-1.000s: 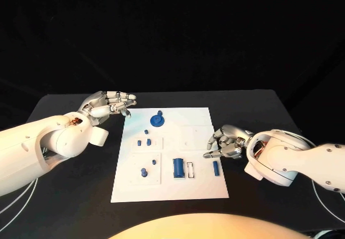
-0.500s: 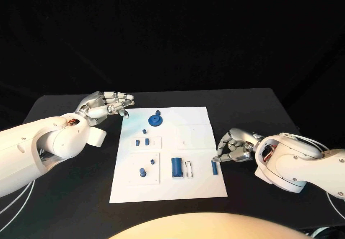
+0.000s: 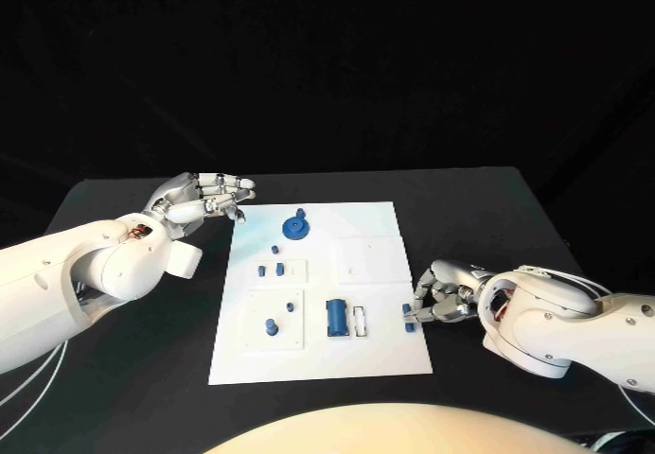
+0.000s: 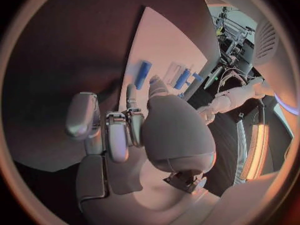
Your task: Assemble the parts on the task board
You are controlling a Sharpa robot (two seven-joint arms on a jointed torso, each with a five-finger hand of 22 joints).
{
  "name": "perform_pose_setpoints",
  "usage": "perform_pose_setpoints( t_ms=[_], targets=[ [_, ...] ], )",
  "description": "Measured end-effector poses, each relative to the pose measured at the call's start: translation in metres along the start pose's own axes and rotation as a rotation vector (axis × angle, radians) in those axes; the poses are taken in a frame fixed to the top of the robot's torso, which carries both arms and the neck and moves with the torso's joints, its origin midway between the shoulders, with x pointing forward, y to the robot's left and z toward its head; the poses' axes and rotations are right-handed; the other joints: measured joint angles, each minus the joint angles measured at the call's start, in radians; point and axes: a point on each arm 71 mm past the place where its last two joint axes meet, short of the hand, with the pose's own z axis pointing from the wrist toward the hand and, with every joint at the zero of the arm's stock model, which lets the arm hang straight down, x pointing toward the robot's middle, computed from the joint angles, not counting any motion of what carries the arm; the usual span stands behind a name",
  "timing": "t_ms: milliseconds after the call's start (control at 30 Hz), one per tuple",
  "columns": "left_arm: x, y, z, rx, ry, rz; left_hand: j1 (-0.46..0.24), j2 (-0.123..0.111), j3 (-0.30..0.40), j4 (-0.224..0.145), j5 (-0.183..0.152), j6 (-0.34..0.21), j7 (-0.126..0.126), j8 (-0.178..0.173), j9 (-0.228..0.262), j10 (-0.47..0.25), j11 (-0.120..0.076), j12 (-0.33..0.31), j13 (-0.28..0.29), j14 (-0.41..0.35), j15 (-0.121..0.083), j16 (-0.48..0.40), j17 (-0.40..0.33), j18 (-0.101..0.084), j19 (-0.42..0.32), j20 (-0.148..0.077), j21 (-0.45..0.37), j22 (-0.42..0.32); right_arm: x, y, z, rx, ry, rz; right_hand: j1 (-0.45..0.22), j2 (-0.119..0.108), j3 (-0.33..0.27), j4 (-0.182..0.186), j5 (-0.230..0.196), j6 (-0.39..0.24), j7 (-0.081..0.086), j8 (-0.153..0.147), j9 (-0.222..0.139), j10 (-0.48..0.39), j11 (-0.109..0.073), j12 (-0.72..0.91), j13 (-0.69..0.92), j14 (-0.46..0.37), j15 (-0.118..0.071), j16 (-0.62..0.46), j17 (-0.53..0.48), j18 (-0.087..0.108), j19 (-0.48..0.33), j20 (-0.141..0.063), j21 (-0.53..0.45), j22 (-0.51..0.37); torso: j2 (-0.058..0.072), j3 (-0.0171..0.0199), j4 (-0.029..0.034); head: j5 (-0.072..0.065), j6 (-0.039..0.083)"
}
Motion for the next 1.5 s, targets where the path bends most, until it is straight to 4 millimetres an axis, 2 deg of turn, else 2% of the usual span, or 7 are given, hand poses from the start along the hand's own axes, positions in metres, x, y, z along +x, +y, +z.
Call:
perform_pose_setpoints(
  t_ms=[300, 567, 767, 933, 1167, 1367, 1500],
  targets=[
    [0.0, 0.0, 0.0, 0.0, 0.0, 0.0, 0.0, 0.0, 0.0, 0.0, 0.0, 0.0, 0.0, 0.0, 0.0, 0.0, 0.0, 0.0, 0.0, 0.0, 0.0, 0.0, 0.0, 0.0, 0.0, 0.0, 0.0, 0.0, 0.007, 0.004, 0.007, 0.001, 0.006, -0.024, -0.009, 0.001, 0.016, -0.001, 0.0, 0.0, 0.0, 0.004, 0.001, -0.003, -0.003, 0.0, 0.0, 0.0, 0.0, 0.0, 0.0, 0.0, 0.0, 0.0, 0.0, 0.0, 0.0, 0.0, 0.0, 0.004, -0.001],
    [-0.001, 0.0, -0.001, -0.001, -0.001, 0.0, 0.0, 0.0, 0.0, 0.0, 0.0, 0.0, 0.0, 0.0, 0.0, 0.0, 0.0, 0.0, 0.0, 0.0, 0.0, 0.0, 0.0, 0.0, 0.0, 0.0, 0.0, 0.0, 0.01, 0.011, 0.011, -0.017, 0.01, -0.042, 0.08, -0.034, 0.066, -0.011, 0.0, 0.013, 0.002, 0.001, 0.008, -0.004, -0.003, 0.004, 0.0, 0.0, -0.007, 0.0, 0.0, 0.0, 0.004, -0.004, 0.0, 0.0, 0.0, -0.0007, 0.0003, 0.005, -0.004],
    [-0.001, 0.0, -0.001, -0.001, -0.001, 0.0, 0.0, 0.0, 0.0, 0.0, 0.0, 0.0, 0.0, 0.0, 0.0, 0.0, 0.0, 0.0, 0.0, 0.0, 0.0, 0.0, 0.0, 0.0, 0.0, 0.0, 0.0, 0.0, 0.012, 0.015, 0.015, -0.029, 0.007, -0.072, 0.133, -0.058, 0.097, -0.009, -0.001, 0.016, 0.002, -0.008, 0.162, -0.004, -0.003, 0.004, 0.0, 0.0, -0.007, 0.0, 0.0, 0.0, 0.004, -0.004, 0.0, 0.0, 0.0, -0.0015, 0.0003, 0.004, -0.004],
    [-0.002, 0.0, -0.002, -0.001, -0.001, 0.0, 0.0, 0.0, 0.0, 0.0, 0.0, 0.0, 0.0, 0.0, -0.001, 0.0, 0.0, 0.0, 0.0, 0.0, 0.0, 0.0, 0.0, 0.0, 0.0, 0.0, -0.004, 0.0, 0.013, 0.022, 0.017, -0.056, -0.003, -0.105, 0.199, -0.095, 0.167, 0.001, -0.007, 0.022, -0.004, -0.026, 0.146, -0.004, -0.003, 0.004, -0.001, 0.0, -0.007, 0.0, 0.0, 0.0, 0.007, -0.007, 0.0, 0.0, -0.001, -0.0015, 0.0004, 0.004, -0.002],
    [-0.002, 0.0, -0.002, -0.002, -0.002, 0.001, 0.0, 0.0, 0.0, 0.0, 0.0, 0.0, 0.0, 0.0, -0.001, 0.0, 0.0, 0.003, -0.001, 0.0, 0.0, 0.0, 0.0, 0.0, 0.0, 0.0, -0.004, -0.001, 0.013, 0.028, 0.018, -0.083, -0.019, -0.137, 0.224, -0.104, 0.204, 0.038, -0.001, 0.032, -0.003, -0.026, 0.017, -0.004, -0.003, 0.004, -0.001, 0.0, -0.007, 0.0, 0.0, 0.0, 0.007, -0.007, 0.003, 0.0, -0.001, -0.0013, 0.0006, 0.007, -0.001],
    [-0.002, 0.0, -0.002, -0.002, -0.003, 0.001, 0.0, 0.0, 0.0, 0.0, 0.0, 0.0, 0.0, 0.0, -0.001, 0.0, 0.0, 0.003, -0.001, 0.0, 0.0, 0.0, 0.0, 0.0, 0.0, 0.0, -0.004, -0.001, 0.015, 0.03, 0.016, -0.089, -0.024, -0.135, 0.232, -0.113, 0.289, 0.09, -0.002, 0.041, -0.006, -0.026, 0.014, -0.009, -0.009, 0.008, -0.001, 0.004, -0.01, 0.0, 0.0, 0.0, 0.011, -0.011, 0.01, -0.001, -0.001, -0.0007, 0.0, 0.009, 0.001],
    [-0.002, 0.0, -0.002, -0.002, -0.003, 0.001, 0.0, 0.0, 0.0, 0.0, 0.0, 0.0, 0.0, 0.0, -0.001, 0.0, 0.0, 0.003, -0.001, 0.0, 0.0, 0.0, 0.0, 0.0, 0.0, 0.0, -0.004, -0.001, 0.016, 0.03, 0.015, -0.086, -0.023, -0.11, 0.159, -0.12, 0.461, 0.096, -0.002, -0.005, 0.004, 0.021, 0.028, -0.009, -0.008, 0.008, -0.001, 0.004, -0.01, 0.001, 0.0, 0.0, 0.011, -0.011, 0.012, -0.001, -0.001, -0.0001, -0.0002, 0.01, 0.002]
  ],
)
